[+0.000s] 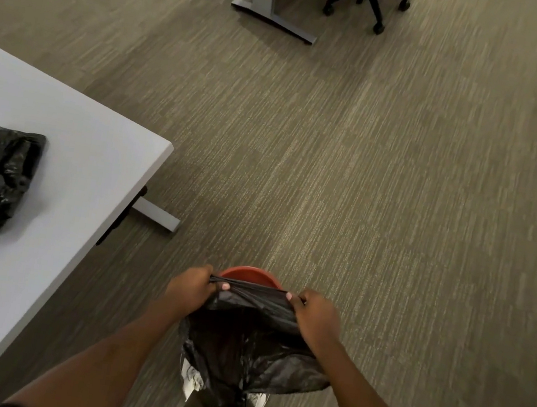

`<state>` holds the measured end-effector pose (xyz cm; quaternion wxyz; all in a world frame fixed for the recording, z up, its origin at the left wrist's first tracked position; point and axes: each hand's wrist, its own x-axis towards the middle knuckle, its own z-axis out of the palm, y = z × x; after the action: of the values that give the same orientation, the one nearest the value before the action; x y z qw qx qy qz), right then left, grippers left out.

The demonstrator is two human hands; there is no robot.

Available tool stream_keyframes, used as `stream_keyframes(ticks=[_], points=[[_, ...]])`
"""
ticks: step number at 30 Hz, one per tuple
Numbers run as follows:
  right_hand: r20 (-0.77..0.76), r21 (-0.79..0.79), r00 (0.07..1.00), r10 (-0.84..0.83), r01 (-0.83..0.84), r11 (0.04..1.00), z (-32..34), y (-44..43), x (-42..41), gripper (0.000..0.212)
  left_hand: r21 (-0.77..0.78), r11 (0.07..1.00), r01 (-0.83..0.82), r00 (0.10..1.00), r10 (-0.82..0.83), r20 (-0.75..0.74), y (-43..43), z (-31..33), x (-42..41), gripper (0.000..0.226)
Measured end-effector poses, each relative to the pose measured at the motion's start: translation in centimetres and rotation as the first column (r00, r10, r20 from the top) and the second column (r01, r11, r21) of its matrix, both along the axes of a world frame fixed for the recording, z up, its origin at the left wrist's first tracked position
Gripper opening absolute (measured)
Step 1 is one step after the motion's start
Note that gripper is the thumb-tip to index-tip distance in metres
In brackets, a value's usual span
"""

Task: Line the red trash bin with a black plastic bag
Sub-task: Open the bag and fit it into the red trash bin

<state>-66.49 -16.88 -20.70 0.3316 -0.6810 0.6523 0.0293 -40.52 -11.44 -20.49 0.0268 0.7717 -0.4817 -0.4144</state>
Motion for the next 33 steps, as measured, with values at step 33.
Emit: stream_keyframes(ticks=[33], points=[[-0.198,0.422,0.975,0.102,-0.009,0.907,-41.1,-10.2,1.8,0.029,0.336,0.941,0.046,0.981,-0.106,0.164,-10.0,-40.2,3.9,0.022]])
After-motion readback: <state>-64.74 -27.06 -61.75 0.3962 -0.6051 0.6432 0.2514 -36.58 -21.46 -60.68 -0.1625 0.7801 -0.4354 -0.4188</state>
